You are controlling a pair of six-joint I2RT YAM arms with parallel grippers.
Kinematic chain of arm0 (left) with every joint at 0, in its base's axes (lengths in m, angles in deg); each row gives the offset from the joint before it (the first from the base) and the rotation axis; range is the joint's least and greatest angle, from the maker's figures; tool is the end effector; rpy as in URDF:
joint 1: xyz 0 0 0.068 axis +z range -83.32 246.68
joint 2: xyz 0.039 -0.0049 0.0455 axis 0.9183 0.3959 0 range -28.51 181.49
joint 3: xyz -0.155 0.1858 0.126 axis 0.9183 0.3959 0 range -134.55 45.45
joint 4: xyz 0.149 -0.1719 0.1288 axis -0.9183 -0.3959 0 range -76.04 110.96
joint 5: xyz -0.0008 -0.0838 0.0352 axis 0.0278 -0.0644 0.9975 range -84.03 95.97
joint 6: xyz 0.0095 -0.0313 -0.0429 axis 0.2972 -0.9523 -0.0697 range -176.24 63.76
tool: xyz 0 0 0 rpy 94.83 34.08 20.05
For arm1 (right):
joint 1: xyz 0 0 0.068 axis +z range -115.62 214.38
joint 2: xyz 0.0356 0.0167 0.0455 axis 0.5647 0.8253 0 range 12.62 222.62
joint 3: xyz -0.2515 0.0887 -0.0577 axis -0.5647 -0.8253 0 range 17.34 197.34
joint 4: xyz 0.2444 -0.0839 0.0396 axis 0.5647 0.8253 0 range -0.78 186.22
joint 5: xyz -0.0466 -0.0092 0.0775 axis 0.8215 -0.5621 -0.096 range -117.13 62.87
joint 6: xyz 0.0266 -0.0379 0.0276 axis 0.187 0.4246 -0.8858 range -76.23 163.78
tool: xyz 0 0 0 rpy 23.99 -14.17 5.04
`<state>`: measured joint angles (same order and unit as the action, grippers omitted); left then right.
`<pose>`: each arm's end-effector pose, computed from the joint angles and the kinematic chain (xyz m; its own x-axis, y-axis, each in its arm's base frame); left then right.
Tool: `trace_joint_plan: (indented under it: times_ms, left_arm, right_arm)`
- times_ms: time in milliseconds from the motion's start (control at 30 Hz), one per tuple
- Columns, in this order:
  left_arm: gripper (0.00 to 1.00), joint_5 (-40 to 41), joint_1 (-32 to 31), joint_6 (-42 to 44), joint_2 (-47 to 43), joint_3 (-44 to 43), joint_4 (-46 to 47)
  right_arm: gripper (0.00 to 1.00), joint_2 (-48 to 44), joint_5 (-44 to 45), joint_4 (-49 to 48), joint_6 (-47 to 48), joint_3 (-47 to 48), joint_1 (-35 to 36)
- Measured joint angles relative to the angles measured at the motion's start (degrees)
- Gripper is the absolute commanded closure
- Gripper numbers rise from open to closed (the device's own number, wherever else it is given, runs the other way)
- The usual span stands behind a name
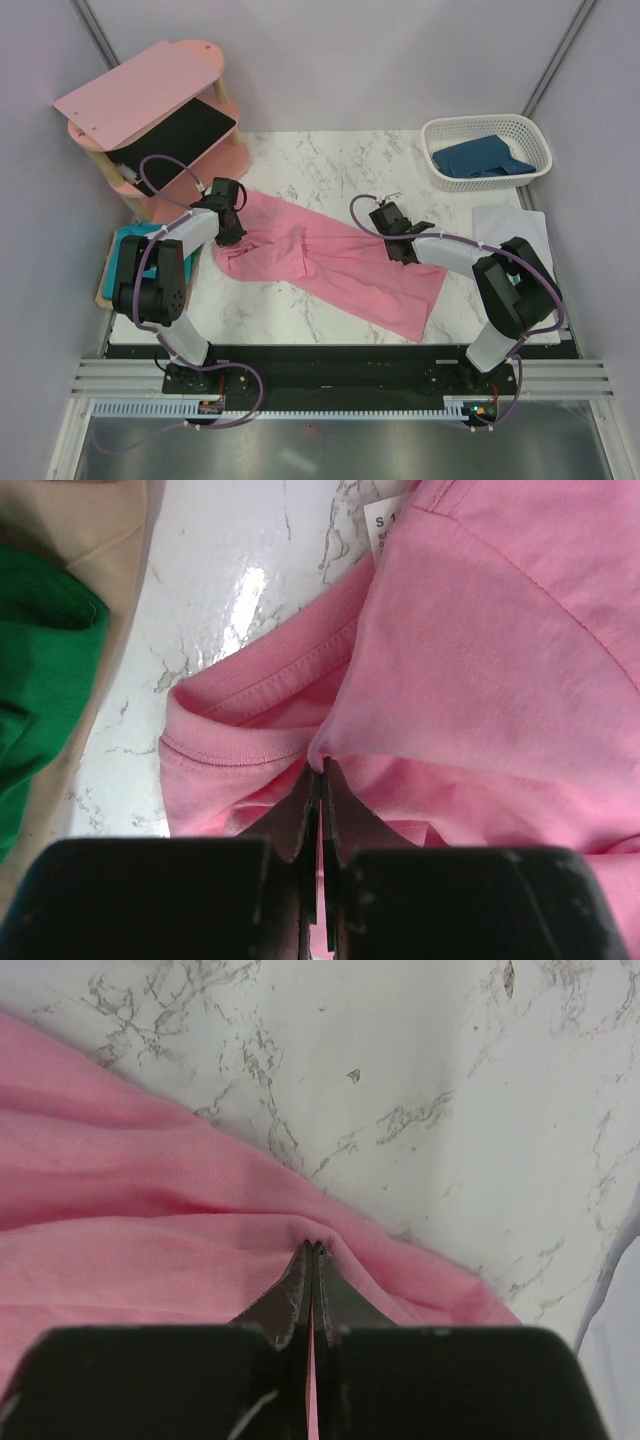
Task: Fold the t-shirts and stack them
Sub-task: Flatten out the tshirt
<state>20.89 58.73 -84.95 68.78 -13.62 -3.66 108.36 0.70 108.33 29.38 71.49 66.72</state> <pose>0.3305 -0.0369 0.1745 -0.7812 -0.3596 -0.5103 -0.4081 0.9127 -0.0184 0.2801 0.1576 0.1666 -0.7833 -0.2357 -0.5752 -0.0880 0.9580 -0.2728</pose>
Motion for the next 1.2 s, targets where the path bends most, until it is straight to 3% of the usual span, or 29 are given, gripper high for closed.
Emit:
trace_joint_plan:
  times_ms: [467, 867, 933, 967, 1000, 1100, 1200]
  left_arm:
    - [0.98, -3.85, 0.0, 0.15, -9.4, 0.0, 1.84]
    - [0.97, -28.61, -0.22, 1.09, -10.67, -0.76, 6.64]
    - [0.82, -30.88, -0.33, 1.09, -10.64, -1.01, 6.78]
    - [0.66, -31.76, -0.44, 1.14, -10.56, -1.09, 6.8]
    - [0.6, -32.15, -0.5, 1.29, -10.36, -1.11, 6.82]
    - [0.47, -32.41, -0.55, 1.62, -9.07, -1.14, 6.75]
    - [0.42, -31.52, -0.55, 1.77, -7.87, -1.14, 6.51]
  right_arm:
    - [1.0, 0.0, -0.2, -0.09, -0.44, -0.02, 0.0]
    - [1.0, 0.0, -1.01, -0.17, -0.81, -0.13, 0.02]
    - [1.0, 0.0, -1.03, -0.26, -0.83, -0.13, 0.02]
    - [1.0, 0.0, -1.03, -0.31, -0.83, -0.13, 0.02]
    - [1.0, 0.0, -1.05, -0.31, -0.83, -0.13, 0.0]
    - [1.0, 0.0, -1.05, -0.31, -0.83, -0.13, 0.02]
    - [1.0, 0.0, -1.05, -0.31, -0.83, -0.13, 0.02]
